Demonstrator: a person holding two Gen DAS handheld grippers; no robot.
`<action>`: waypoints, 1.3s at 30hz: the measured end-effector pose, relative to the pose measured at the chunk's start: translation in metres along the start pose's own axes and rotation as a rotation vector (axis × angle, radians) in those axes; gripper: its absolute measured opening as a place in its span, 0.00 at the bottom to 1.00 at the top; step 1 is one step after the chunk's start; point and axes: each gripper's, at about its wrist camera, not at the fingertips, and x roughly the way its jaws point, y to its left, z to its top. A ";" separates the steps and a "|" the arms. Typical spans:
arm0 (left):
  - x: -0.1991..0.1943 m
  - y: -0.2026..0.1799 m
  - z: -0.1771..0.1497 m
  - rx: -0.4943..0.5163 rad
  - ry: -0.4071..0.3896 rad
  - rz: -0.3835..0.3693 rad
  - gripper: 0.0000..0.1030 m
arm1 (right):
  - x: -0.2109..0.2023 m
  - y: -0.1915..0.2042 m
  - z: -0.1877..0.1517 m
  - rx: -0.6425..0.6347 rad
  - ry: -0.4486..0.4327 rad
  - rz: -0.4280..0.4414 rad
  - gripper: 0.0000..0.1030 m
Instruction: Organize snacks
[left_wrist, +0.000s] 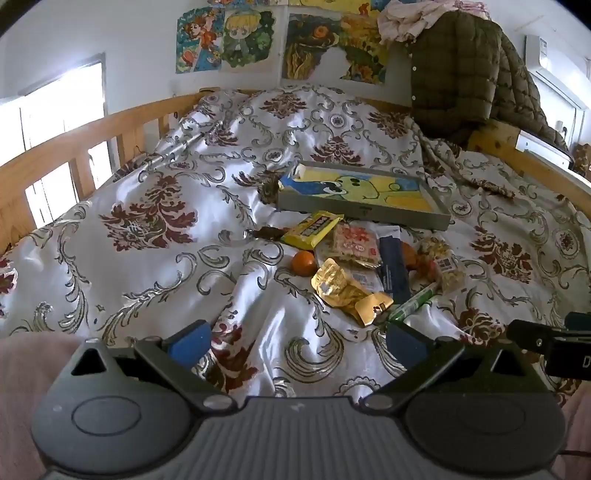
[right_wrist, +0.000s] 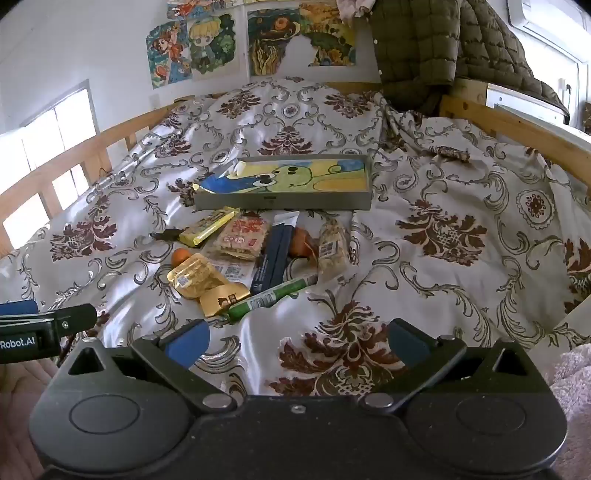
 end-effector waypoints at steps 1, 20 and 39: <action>0.000 0.000 0.000 0.000 -0.003 0.000 1.00 | 0.000 0.000 0.000 -0.001 -0.003 0.000 0.99; 0.001 0.003 0.001 0.002 0.001 0.002 1.00 | 0.002 -0.001 0.000 -0.005 -0.001 -0.004 0.99; -0.003 0.001 0.000 0.001 -0.002 0.001 1.00 | 0.002 0.000 0.000 -0.006 0.004 -0.004 0.99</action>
